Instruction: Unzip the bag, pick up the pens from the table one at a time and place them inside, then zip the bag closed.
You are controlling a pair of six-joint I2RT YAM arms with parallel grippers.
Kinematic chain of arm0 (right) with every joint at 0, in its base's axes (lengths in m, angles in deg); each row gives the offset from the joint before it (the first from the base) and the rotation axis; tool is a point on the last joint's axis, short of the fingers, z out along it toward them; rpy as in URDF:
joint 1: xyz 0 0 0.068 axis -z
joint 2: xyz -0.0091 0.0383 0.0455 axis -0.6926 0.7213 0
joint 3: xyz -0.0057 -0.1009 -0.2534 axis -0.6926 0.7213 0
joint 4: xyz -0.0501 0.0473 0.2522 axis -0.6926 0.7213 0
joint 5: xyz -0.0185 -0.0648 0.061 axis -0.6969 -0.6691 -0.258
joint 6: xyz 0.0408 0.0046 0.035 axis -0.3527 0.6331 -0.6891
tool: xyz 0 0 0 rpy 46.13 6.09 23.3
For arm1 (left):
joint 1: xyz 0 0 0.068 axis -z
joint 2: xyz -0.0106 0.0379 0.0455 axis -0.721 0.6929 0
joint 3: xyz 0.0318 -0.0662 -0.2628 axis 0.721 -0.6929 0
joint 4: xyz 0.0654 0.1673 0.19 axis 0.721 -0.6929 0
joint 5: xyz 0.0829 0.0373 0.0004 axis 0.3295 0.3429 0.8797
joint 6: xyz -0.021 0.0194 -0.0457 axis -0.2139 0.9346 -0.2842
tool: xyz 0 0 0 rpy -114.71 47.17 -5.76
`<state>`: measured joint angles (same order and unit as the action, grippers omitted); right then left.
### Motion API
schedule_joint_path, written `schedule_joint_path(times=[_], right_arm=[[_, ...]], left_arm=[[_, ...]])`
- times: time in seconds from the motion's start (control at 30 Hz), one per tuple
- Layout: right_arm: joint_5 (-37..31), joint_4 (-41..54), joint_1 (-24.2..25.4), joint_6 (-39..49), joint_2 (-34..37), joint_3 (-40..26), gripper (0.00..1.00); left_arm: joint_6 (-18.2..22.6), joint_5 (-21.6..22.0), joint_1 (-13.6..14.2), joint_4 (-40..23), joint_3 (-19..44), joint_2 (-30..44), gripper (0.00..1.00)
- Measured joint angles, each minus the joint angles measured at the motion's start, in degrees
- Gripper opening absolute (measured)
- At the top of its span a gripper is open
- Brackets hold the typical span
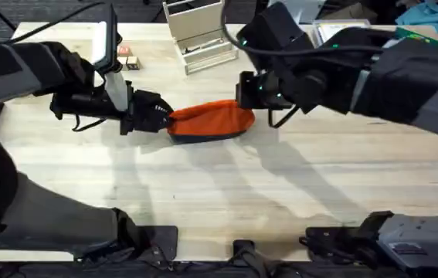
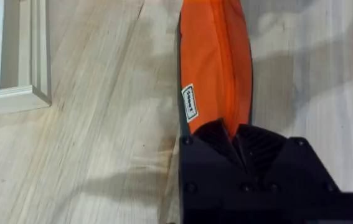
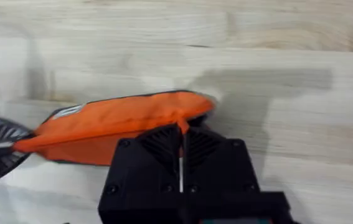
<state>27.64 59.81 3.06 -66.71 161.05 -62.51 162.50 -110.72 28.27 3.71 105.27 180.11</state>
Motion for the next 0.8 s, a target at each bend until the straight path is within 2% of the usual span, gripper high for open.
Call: schedule_joint_path(times=[0.47, 0.8], right_arm=[[4.77, 6.71, 8.22, -0.04, 0.0, -0.02, 0.03], [6.65, 7.6, 11.1, -0.02, 2.02, -0.02, 0.032]], left_arm=[[0.0, -1.83, 1.26, -0.01, 0.0, 0.0, 0.044], [0.0, -2.6, 1.6, -0.15, 0.0, 0.02, 0.044]])
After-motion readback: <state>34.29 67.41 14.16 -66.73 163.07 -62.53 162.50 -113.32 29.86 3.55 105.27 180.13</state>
